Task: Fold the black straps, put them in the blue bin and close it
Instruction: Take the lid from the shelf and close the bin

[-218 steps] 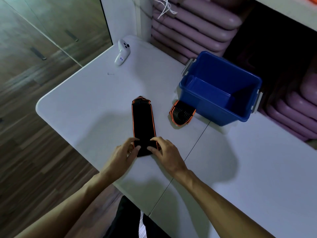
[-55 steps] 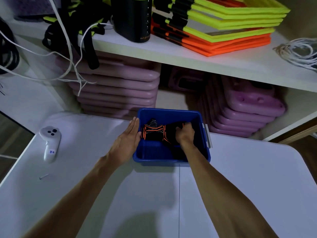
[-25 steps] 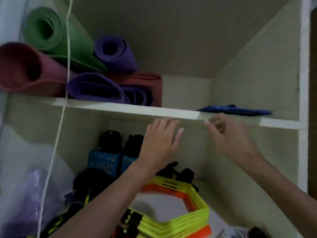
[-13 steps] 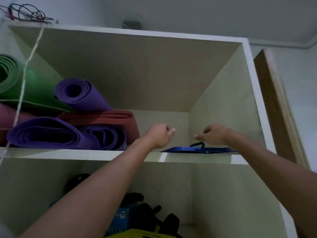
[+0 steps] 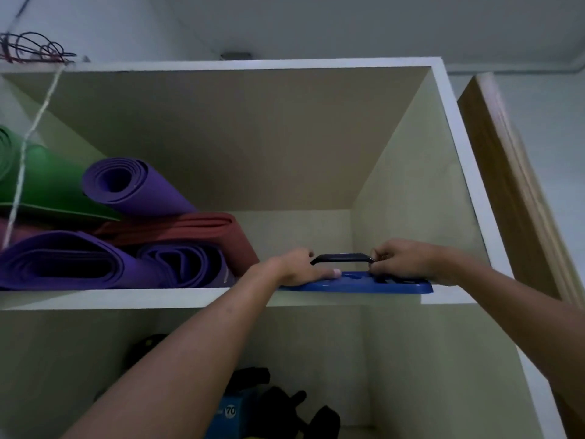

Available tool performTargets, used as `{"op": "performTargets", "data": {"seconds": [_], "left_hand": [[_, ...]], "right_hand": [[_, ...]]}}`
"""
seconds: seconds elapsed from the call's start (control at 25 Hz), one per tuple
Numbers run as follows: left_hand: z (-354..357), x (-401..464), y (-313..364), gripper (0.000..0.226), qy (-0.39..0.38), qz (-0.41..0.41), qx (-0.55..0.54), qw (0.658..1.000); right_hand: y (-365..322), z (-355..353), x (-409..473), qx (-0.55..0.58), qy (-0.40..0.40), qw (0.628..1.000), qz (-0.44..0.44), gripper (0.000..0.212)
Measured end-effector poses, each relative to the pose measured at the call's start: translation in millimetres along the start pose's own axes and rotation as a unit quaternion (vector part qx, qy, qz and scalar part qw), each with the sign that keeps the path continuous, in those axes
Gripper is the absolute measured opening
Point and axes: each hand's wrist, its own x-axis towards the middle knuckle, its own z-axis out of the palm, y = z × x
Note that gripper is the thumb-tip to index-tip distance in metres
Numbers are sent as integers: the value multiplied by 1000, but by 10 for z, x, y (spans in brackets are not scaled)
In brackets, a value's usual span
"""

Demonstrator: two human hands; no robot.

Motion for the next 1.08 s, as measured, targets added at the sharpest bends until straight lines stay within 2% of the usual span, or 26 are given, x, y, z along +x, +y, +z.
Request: {"op": "performTargets", "data": {"seconds": [0.12,0.2,0.28,0.36,0.48,0.56,0.64,0.72,0.84,0.92,1.0,1.08], "left_hand": [[5,-3,-150,69,20,-39,21,999],[-47,-105,-233,57,69,-48,97,992],[-104,-317,-360,45,154,-27,212,965],[-158,-622,-505,39,217,20,277,936],[-104,-1293,-690,43,266,60,231,934],[158,-1960,-861,48,289,32,175,941],[566,-2680,-1096,50,263,-31,116,957],[1113,-3357,-1356,50,205,-105,59,971],[1976,-4255,-1729,50,112,-191,23,975],[2537,-4793,-1952,52,56,-238,-6,970],[3021,-5239,-2137,53,5,-265,-22,964],[3381,-5514,-2254,53,-34,-268,-30,962]], "right_hand": [[-91,131,-101,12,20,997,-76,13],[-161,261,-164,-2,63,989,-132,14],[-256,417,-220,0,103,979,-175,17],[-416,592,-309,1,146,966,-212,19],[-738,953,-624,29,214,949,-231,14],[-894,1394,-978,72,222,944,-235,12],[-961,1970,-1412,98,173,953,-229,12],[-947,2684,-1867,80,76,973,-203,18],[-837,3815,-2603,51,-52,987,-141,41],[-741,4502,-3073,53,-121,986,-102,47],[-637,5043,-3509,54,-171,981,-69,48],[-535,5397,-3852,56,-182,981,-39,48]]}}
